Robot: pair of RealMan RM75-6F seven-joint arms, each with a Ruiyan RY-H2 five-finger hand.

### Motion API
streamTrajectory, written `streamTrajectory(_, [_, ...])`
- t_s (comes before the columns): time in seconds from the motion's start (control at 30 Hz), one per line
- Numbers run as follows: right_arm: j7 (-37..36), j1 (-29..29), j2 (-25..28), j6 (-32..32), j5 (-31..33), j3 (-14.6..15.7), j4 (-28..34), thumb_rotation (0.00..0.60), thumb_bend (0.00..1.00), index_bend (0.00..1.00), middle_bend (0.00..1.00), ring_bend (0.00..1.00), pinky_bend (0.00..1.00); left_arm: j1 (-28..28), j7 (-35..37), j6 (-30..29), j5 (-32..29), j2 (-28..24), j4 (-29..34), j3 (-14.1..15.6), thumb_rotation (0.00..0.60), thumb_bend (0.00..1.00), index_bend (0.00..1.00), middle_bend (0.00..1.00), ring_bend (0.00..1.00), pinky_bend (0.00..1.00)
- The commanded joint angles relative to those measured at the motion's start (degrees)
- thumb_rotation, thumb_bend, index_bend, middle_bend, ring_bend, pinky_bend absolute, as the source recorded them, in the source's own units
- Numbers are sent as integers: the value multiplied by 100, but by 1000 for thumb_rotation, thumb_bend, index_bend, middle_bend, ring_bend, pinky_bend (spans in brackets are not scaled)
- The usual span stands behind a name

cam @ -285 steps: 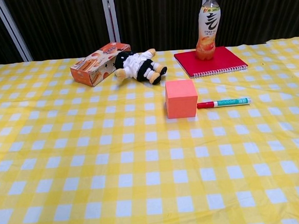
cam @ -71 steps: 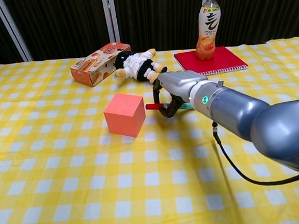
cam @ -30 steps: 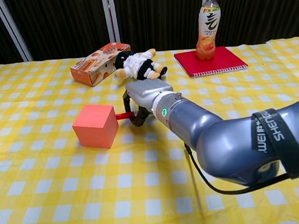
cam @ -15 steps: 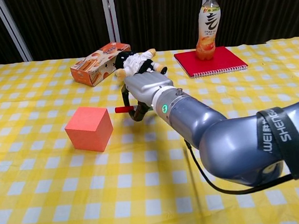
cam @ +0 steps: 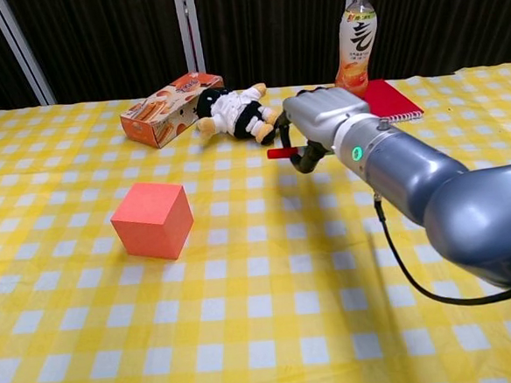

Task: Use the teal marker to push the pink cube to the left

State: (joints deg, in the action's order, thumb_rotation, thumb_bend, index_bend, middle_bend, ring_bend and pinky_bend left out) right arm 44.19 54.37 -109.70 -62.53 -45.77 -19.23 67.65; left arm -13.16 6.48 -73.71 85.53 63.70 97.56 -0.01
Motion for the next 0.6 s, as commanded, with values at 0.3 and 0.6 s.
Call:
streamTrajectory(0.3, [554,-651,964,-506,412,257,809,600,597,572,183,28,0,-2,-29,29,-21,1,35,12,600,0,0,0,0,0])
streamTrajectory(0.6, [1192,-884,1305,-703,1156,387,1279,600,597,572,183,28,0,20,-63,-12,-24,7,40,11,600,0,0,0,0,0])
